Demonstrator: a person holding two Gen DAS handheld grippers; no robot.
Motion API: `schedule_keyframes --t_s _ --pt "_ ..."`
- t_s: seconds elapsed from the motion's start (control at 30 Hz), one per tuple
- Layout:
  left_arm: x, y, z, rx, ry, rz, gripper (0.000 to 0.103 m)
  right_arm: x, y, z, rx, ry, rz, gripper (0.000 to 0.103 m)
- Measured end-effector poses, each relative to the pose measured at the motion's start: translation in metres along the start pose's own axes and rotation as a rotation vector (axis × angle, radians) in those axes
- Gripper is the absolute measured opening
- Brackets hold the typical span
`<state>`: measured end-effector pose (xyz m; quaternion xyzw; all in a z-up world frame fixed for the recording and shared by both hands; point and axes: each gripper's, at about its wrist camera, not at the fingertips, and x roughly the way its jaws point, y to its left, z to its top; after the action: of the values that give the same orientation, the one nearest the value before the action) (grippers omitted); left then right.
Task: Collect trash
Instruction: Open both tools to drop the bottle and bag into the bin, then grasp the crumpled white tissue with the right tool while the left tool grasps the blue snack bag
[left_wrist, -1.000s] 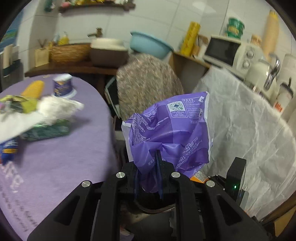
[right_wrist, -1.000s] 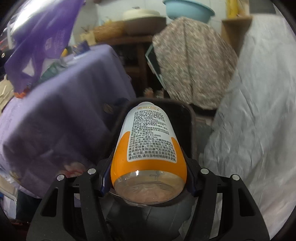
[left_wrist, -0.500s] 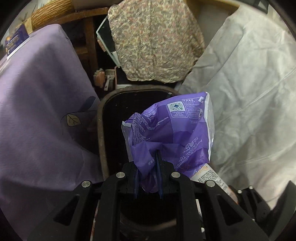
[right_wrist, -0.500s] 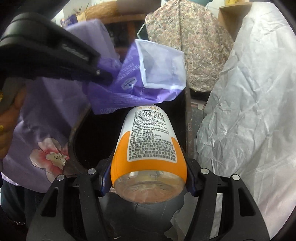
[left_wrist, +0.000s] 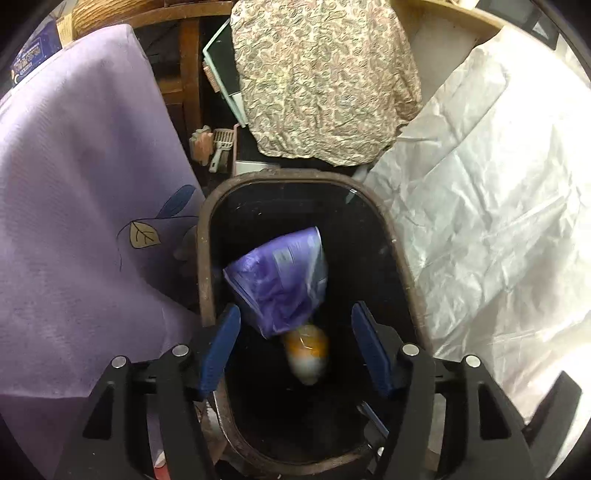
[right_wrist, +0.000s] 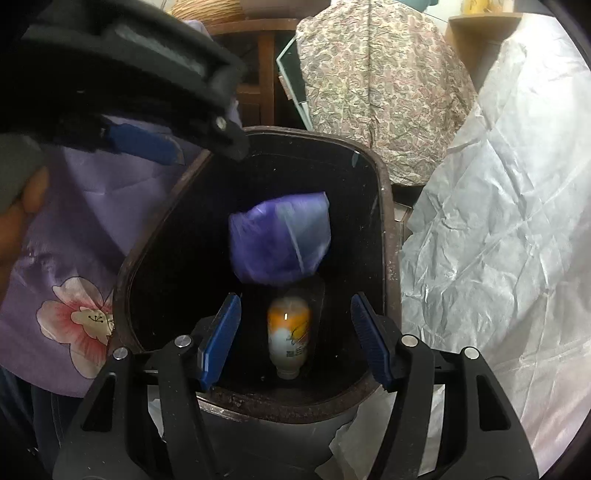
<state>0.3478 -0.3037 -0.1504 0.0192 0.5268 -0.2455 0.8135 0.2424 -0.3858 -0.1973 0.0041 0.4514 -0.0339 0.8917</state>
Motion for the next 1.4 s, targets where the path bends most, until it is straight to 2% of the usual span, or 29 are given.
schedule_keyframes --t_s 0.1,0.2,0.27,0.33,0.57,0.7,0.87,0.97,1.07,1.17,1.2,1.27,1.4 --pt "-0.012 -0.003 -0.002 0.010 -0.042 -0.018 0.068 -0.007 -0.003 -0.002 0.021 -0.011 0.010 0.063" --pt "-0.022 -0.009 -0.003 0.029 -0.073 -0.033 0.070 -0.017 -0.006 -0.005 0.033 -0.024 0.003 0.065" --pt "-0.033 -0.010 -0.007 0.031 -0.096 -0.053 0.070 -0.025 -0.007 -0.007 0.035 -0.039 -0.007 0.070" --pt "-0.049 -0.013 -0.011 0.045 -0.141 -0.066 0.072 -0.035 -0.011 -0.007 0.042 -0.058 -0.024 0.072" --pt "-0.126 -0.013 -0.031 0.105 -0.312 -0.120 0.083 -0.075 0.000 0.005 0.019 -0.152 -0.035 0.079" --pt "-0.174 0.002 -0.044 0.115 -0.410 -0.109 0.089 -0.099 0.016 0.022 0.012 -0.225 0.000 0.082" --pt "-0.229 0.055 -0.059 0.046 -0.503 -0.064 0.090 -0.117 0.049 0.049 -0.035 -0.294 0.094 0.083" --pt "-0.252 0.093 -0.070 -0.008 -0.533 0.042 0.090 -0.125 0.073 0.070 -0.057 -0.332 0.186 0.083" --pt "-0.266 0.135 -0.085 -0.080 -0.553 0.185 0.090 -0.129 0.101 0.097 -0.074 -0.356 0.274 0.083" --pt "-0.273 0.176 -0.101 -0.151 -0.549 0.305 0.090 -0.131 0.135 0.124 -0.122 -0.387 0.343 0.083" --pt "-0.275 0.186 -0.104 -0.168 -0.541 0.324 0.087 -0.130 0.145 0.133 -0.147 -0.401 0.358 0.083" --pt "-0.280 0.208 -0.109 -0.215 -0.523 0.315 0.081 -0.127 0.167 0.151 -0.191 -0.416 0.379 0.083" --pt "-0.283 0.235 -0.107 -0.271 -0.488 0.231 0.078 -0.117 0.197 0.192 -0.252 -0.426 0.406 0.083"
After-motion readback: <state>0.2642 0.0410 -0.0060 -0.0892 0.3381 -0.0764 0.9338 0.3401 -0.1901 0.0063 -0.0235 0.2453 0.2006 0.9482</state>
